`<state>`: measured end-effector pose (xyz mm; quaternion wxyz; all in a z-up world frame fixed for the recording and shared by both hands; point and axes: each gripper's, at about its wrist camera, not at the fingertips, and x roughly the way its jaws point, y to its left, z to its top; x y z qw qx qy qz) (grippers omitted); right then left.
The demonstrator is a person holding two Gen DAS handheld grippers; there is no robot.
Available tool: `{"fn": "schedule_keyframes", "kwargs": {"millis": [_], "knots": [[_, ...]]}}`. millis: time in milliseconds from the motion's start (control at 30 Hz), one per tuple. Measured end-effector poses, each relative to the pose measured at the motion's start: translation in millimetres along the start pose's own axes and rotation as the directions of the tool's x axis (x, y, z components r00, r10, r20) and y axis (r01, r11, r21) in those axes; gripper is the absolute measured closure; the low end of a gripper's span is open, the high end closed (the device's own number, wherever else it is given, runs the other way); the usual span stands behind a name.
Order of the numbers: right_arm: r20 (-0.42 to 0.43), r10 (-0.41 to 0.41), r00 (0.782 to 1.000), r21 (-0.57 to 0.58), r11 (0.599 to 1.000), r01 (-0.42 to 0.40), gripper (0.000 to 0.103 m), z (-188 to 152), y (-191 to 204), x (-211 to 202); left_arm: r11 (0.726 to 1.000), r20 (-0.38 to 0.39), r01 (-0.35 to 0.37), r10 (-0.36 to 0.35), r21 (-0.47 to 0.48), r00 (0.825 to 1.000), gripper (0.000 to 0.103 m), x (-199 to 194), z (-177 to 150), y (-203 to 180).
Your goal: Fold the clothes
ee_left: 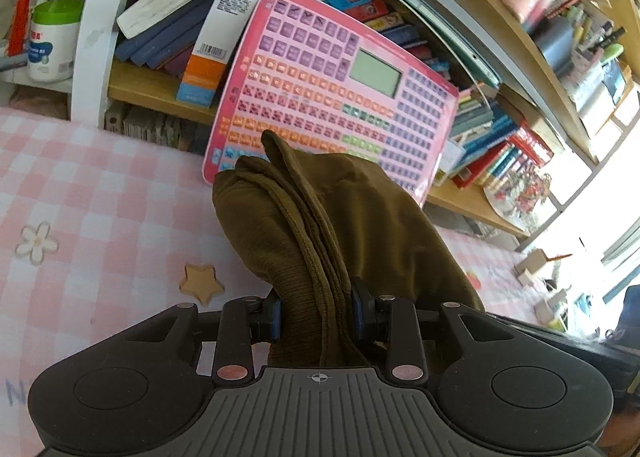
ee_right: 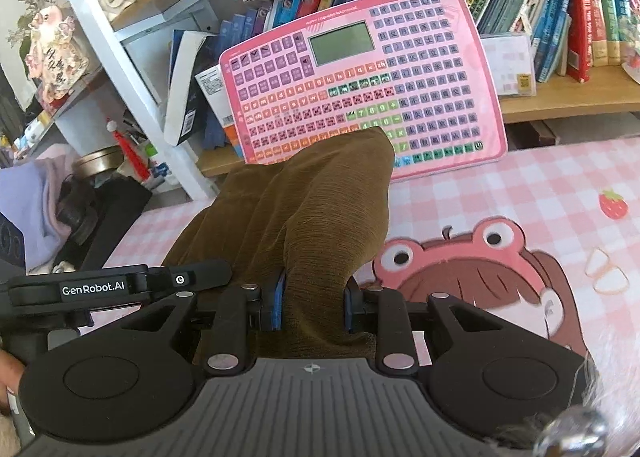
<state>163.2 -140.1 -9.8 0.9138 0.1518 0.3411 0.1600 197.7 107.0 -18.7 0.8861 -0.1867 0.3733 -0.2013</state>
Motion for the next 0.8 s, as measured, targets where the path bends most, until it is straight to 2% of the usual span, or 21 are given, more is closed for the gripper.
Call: {"fn": "schedule_keyframes", "kwargs": {"millis": [67,200,333,400,533,700,800], "knots": [[0.011,0.013,1.0,0.0,1.0,-0.013,0.078,1.6,-4.1,8.8,1.0,0.004,-0.001,0.001,-0.009,1.0,0.073,5.8,1.4,6.5],[-0.091,0.036,0.995,0.088,0.996,-0.028,0.076,-7.5,-23.6,38.7,0.999,-0.062,-0.033,0.031,-0.023,0.998,0.072,23.7,-8.1,21.6],[-0.094,0.089,0.992,0.278,0.959,-0.06,0.07,-20.1,-49.2,47.3,0.999,-0.067,-0.042,0.041,-0.016,0.997,0.068,25.9,-14.2,26.4],[-0.094,0.088,0.992,0.317,0.947,-0.054,0.063,-21.0,-53.0,46.0,0.998,-0.065,-0.054,0.053,-0.02,0.996,0.065,23.4,-14.5,25.6],[-0.105,0.031,0.994,0.291,0.957,0.001,0.054,-15.3,-45.1,34.1,0.996,-0.062,-0.079,0.077,-0.03,0.995,0.059,18.3,-15.3,23.8],[-0.069,-0.083,0.994,0.202,0.975,0.095,0.042,-13.0,-29.4,1.4,0.991,0.003,-0.129,0.129,0.023,0.992,0.055,-8.9,-22.4,9.1],[-0.043,-0.141,0.989,0.137,0.98,0.145,0.04,-20.3,-20.1,-16.8,0.986,0.038,-0.154,0.152,0.057,0.988,0.054,-25.8,-32.3,-3.9]]}}
